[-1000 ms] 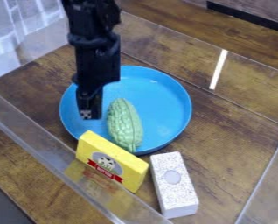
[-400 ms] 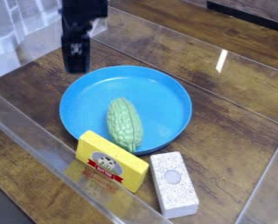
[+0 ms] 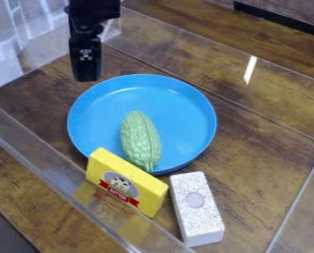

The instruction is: Put the yellow block in the blue tray

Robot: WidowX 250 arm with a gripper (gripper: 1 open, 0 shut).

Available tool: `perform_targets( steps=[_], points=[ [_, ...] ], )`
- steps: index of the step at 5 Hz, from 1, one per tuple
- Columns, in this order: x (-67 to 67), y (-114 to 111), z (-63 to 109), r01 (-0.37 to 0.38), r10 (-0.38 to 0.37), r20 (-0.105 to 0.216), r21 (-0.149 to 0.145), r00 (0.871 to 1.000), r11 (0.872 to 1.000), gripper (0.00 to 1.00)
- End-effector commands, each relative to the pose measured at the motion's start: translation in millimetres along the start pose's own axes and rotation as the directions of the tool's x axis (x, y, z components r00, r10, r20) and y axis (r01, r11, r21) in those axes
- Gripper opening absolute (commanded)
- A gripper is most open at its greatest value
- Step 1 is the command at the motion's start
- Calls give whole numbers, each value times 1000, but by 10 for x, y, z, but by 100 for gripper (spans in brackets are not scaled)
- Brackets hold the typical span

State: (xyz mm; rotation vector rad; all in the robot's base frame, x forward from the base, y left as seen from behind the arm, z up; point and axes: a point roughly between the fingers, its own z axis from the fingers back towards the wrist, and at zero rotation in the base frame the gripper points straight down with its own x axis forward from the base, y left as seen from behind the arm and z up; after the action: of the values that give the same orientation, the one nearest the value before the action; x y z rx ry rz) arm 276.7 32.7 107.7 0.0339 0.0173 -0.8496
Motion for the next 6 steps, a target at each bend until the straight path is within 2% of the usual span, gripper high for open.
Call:
perform_targets(
  steps=[1,3,6],
  points=[
    [2,24,54,3,-4,29,56,1000,998,100],
    [38,64,-110,30,-32,21,88,999,996,100],
    [57,151,-336,59,-61,17,114,998,992,100]
  ],
)
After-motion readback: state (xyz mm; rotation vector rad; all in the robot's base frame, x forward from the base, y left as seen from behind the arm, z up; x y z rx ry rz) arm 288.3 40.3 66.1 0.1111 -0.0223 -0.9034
